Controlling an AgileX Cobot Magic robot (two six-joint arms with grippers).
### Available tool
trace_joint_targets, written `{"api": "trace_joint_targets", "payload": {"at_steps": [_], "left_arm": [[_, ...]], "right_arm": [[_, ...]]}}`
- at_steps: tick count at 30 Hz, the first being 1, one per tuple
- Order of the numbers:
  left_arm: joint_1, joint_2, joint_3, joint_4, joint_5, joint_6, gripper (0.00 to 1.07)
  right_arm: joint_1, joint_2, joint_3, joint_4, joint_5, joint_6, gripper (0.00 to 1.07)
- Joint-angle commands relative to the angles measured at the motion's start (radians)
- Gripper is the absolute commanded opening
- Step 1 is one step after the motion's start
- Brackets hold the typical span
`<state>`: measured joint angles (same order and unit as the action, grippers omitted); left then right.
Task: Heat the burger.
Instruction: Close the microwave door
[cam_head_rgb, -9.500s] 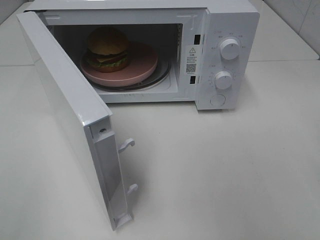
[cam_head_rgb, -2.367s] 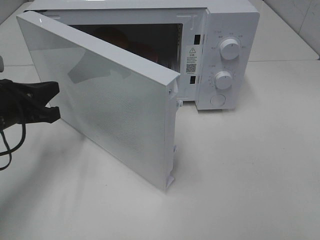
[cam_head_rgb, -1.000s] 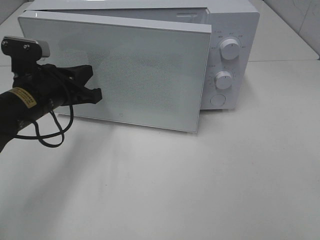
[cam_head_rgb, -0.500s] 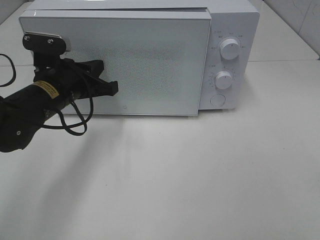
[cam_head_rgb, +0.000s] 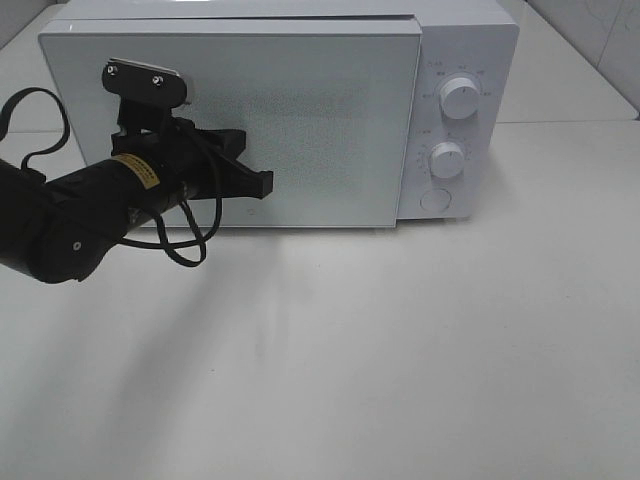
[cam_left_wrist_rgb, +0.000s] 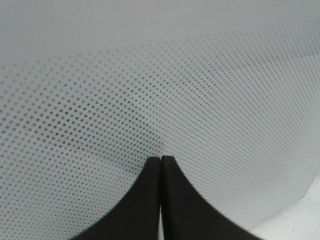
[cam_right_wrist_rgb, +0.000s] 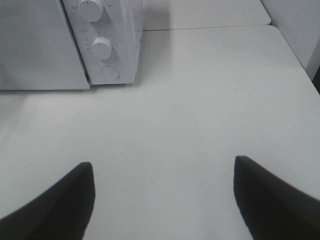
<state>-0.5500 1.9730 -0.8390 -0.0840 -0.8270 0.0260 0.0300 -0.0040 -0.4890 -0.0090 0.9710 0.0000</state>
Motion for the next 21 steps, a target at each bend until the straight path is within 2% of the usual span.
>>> {"api": "trace_joint_targets", "payload": {"at_steps": [1,7,9,21], "left_arm": [[0.021,-0.005,-0.061,-0.114,-0.074,0.003,0.0],[0.021,-0.005,-0.099,-0.139,-0.036,0.025,0.0],[0.021,0.002,-0.131,-0.162,-0.014,0.066,0.0],[0.007,0.018,-0.167,-0.17,-0.006,0.059,0.0]], "right_arm": [[-0.005,-0.029,0.001,-0.004,-0.006,0.0,0.76],[-0.005,-0.029,0.001,-0.004,-0.006,0.0,0.76],[-0.005,-0.029,0.001,-0.004,-0.006,0.0,0.76],[-0.005,-0.029,0.001,-0.004,-0.006,0.0,0.76]]}}
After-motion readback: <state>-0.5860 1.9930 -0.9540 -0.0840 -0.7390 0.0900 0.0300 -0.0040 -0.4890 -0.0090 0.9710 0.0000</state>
